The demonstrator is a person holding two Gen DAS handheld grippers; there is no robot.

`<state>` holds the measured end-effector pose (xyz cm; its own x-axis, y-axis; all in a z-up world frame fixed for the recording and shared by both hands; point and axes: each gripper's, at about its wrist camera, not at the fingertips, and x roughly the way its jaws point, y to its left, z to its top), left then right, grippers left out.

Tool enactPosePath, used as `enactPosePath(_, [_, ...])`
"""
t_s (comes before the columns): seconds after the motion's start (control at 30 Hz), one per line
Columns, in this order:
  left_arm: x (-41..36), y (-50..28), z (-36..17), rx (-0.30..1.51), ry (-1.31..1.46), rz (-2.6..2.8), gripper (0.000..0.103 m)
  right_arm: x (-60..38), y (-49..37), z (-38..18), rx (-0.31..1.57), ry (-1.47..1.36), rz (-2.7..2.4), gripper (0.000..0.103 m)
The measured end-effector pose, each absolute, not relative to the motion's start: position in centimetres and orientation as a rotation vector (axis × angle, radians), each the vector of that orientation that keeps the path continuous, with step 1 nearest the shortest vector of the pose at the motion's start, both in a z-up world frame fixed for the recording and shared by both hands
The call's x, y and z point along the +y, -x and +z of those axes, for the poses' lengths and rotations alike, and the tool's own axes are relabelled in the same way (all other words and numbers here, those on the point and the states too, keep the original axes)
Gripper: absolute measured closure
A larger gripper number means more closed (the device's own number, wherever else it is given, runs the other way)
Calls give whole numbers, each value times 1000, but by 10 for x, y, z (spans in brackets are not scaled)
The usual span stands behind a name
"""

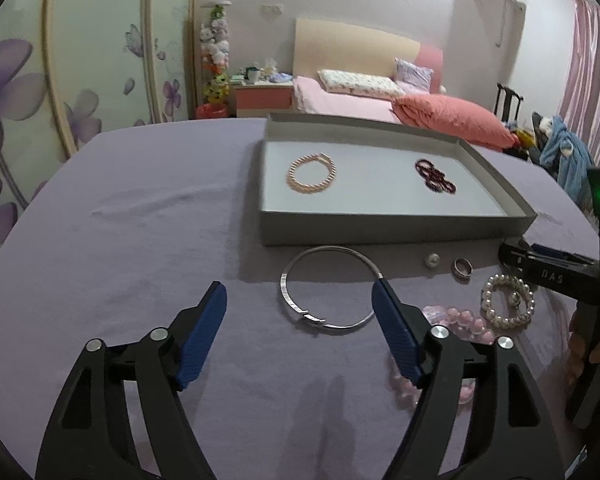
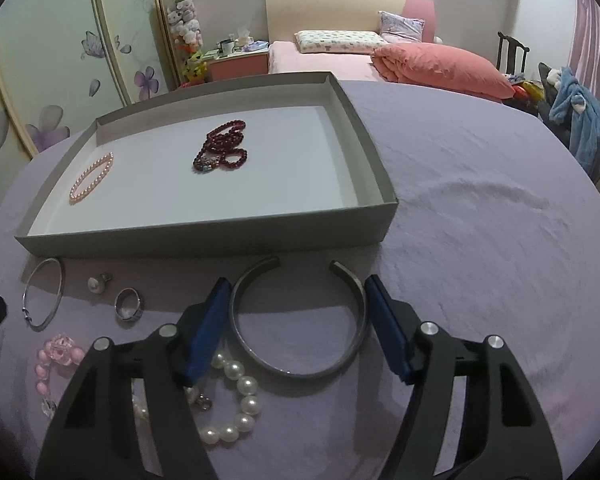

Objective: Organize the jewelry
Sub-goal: 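Grasp the silver bangle with the left tool while the right tool grasps the open silver cuff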

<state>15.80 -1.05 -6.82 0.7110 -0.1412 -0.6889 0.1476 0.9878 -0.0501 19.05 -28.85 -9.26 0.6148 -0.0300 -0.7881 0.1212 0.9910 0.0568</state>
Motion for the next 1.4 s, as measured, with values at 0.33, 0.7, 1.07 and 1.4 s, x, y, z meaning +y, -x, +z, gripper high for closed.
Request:
enactPosePath(0.33, [-41, -190, -87, 884, -65, -164, 17, -291, -190, -92, 906, -109, -86, 36])
enactPosePath(0.7, [-40, -197, -92, 920, -89, -115, 17, -289, -189, -95, 913, -83, -86, 35])
enactPosePath(1.07, [-40, -201, -92, 923, -88, -97, 15, -287, -188, -95, 917, -77, -85, 30])
enactPosePath(1.4, [-41, -201, -92, 924, -86, -99, 15, -287, -188, -95, 919, -77, -87, 30])
